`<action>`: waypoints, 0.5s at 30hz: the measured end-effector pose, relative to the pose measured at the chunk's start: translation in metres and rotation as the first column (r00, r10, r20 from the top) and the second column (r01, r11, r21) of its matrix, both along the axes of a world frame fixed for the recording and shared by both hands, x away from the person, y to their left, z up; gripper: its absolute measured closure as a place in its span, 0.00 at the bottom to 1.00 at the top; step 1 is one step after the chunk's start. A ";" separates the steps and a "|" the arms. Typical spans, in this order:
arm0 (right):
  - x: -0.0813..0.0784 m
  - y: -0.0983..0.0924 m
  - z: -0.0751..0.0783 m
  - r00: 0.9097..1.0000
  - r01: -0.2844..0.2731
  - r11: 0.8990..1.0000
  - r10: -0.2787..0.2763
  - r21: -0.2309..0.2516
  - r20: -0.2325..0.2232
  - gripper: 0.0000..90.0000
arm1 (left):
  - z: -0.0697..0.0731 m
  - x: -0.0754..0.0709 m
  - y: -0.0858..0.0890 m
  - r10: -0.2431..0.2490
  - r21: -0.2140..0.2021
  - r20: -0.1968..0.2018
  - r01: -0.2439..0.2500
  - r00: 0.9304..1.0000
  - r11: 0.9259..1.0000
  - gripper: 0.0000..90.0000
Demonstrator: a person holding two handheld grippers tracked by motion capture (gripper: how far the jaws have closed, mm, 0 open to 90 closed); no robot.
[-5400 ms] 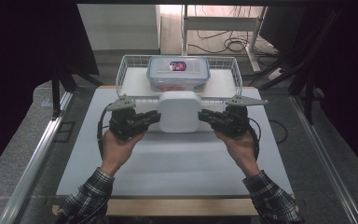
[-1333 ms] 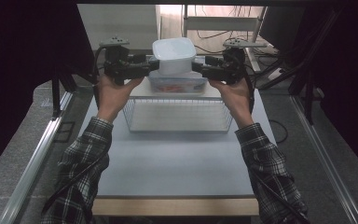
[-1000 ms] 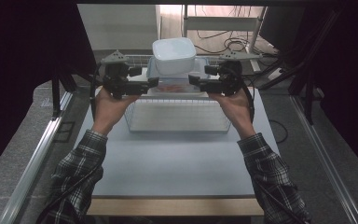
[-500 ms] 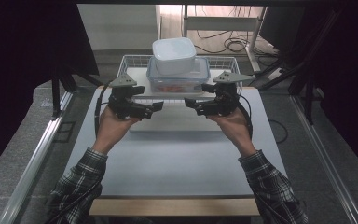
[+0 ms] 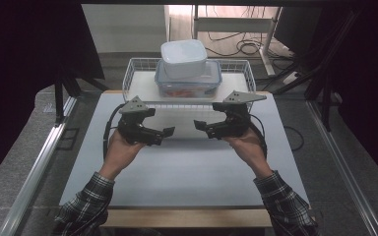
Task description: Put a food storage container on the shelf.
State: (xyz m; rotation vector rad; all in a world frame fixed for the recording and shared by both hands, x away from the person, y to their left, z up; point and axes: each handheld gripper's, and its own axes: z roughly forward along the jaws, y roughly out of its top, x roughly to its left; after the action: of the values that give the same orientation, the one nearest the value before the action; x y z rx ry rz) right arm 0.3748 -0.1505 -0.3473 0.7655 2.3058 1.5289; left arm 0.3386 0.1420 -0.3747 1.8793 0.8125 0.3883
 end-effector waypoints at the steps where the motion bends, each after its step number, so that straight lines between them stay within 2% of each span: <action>1: -0.001 0.000 -0.002 1.000 -0.003 1.000 0.003 -0.001 -0.002 0.07 | -0.003 -0.001 0.000 -0.001 0.006 0.000 0.001 1.000 1.000 0.05; 8: -0.008 -0.004 -0.016 1.000 -0.005 1.000 0.005 -0.016 -0.011 0.05 | -0.021 -0.010 -0.002 0.003 0.042 0.002 -0.003 1.000 0.999 0.04; 11: -0.010 -0.006 -0.022 1.000 -0.003 1.000 0.003 -0.018 -0.018 0.05 | -0.027 -0.014 -0.003 0.000 0.050 -0.020 0.001 1.000 0.999 0.05; 13: -0.012 -0.008 -0.026 1.000 -0.003 1.000 0.002 -0.026 -0.015 0.04 | -0.031 -0.016 -0.002 -0.009 0.039 -0.042 0.011 0.999 0.999 0.06; 15: -0.014 -0.010 -0.030 1.000 -0.004 0.999 0.003 -0.033 -0.016 0.04 | -0.035 -0.019 -0.002 -0.015 0.034 -0.046 0.016 0.999 0.999 0.06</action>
State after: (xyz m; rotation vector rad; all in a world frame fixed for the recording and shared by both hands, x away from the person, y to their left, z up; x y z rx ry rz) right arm 0.3609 -0.1604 -0.3770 0.7688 2.3392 1.4880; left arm 0.3197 0.1400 -0.4099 1.9319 0.8261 0.3525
